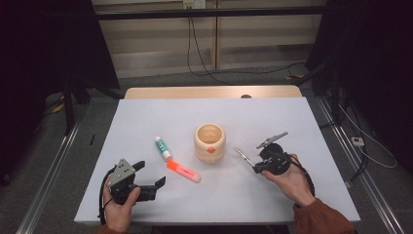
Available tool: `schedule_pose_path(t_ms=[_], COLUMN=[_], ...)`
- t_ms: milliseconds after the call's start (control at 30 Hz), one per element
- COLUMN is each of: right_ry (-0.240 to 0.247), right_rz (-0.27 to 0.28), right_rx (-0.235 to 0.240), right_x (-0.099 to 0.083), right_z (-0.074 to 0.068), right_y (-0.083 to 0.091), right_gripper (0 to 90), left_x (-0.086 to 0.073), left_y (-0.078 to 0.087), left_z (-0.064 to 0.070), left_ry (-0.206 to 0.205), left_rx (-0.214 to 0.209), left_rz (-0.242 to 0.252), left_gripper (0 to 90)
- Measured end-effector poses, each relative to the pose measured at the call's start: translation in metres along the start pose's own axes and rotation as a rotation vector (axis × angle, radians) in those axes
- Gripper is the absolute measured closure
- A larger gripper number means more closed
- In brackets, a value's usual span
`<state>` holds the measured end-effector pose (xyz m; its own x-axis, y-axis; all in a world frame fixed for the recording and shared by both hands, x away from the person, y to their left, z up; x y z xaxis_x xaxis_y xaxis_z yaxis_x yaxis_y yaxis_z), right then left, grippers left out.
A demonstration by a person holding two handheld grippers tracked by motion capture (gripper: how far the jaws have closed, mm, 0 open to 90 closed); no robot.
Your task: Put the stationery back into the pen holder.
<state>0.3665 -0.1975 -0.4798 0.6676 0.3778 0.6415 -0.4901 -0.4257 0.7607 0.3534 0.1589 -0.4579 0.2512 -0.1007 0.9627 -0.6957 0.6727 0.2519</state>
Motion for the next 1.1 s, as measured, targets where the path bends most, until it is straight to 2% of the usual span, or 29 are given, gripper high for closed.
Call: schedule_pose_path(t_ms=[167,233,300,533,633,700,733,767,800,833,867,900,933,1000,1033,1067,1100], right_ry=[0.010,0.023,0.032,0.090,0.117,0.129,0.143,0.152,0.158,0.171,0.171,0.174,0.175,0.183,0.182,0.190,0.203], right_rz=[0.012,0.021,0.034,0.027,0.019,0.013,0.010,0.009,0.005,0.000,-0.002,-0.004,-0.004,-0.011,-0.016,-0.020,-0.030], right_rx=[0.025,0.052,0.091,0.174,0.217,0.248,0.261,0.272,0.281,0.285,0.285,0.294,0.304,0.320,0.326,0.337,0.344], right_x=[-0.003,-0.003,-0.002,-0.005,-0.007,-0.008,-0.008,-0.008,-0.008,-0.007,-0.007,-0.006,-0.005,-0.004,-0.004,-0.004,-0.004], right_z=[0.007,0.008,0.006,-0.003,-0.009,-0.015,-0.017,-0.020,-0.022,-0.024,-0.025,-0.027,-0.029,-0.033,-0.035,-0.037,-0.038], right_y=[0.007,0.012,0.017,0.028,0.028,0.028,0.028,0.027,0.027,0.027,0.026,0.026,0.025,0.024,0.023,0.022,0.020], right_gripper=[80.3,80.3,80.3,80.3,80.3,80.3,80.3,80.3,80.3,80.3,80.3,80.3,80.3,80.3,80.2,80.3,80.3], left_x=[0.000,0.000,0.000,0.000,0.002,0.002,0.002,0.002,0.003,0.003,0.003,0.004,0.005,0.005,0.005,0.005,0.005], left_y=[0.000,0.000,0.000,-0.002,-0.004,-0.005,-0.007,-0.007,-0.009,-0.010,-0.010,-0.012,-0.013,-0.014,-0.017,-0.017,-0.020], left_z=[0.000,0.000,0.000,0.001,0.004,0.007,0.012,0.012,0.018,0.022,0.022,0.031,0.035,0.039,0.046,0.046,0.052], left_ry=[-0.001,-0.004,-0.007,-0.022,-0.062,-0.061,-0.078,-0.078,-0.114,-0.129,-0.129,-0.137,-0.147,-0.154,-0.180,-0.180,-0.192], left_rx=[-0.001,0.000,0.002,-0.017,-0.046,-0.055,-0.079,-0.079,-0.101,-0.120,-0.120,-0.154,-0.168,-0.179,-0.198,-0.198,-0.216], left_rz=[0.001,0.001,0.002,-0.011,-0.031,-0.032,-0.043,-0.043,-0.058,-0.066,-0.066,-0.075,-0.083,-0.085,-0.091,-0.091,-0.098], left_gripper=[6.0,5.9,6.0,5.9,5.9,5.3,5.2,5.2,5.2,5.2,5.2,5.2,5.2,5.2,5.2,6.0,6.0])
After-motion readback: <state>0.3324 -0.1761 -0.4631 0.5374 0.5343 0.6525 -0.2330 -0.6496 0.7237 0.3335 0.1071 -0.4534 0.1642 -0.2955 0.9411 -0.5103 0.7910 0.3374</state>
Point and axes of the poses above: each handheld gripper's, and its own axes: y roughly backward along the jaws, x roughly out of its top, z roughly to its right, the point moved 8 cm from there along -y, roughly forward along the jaws, and after that the axes turned 11 degrees about z, right-handed, at the moved point
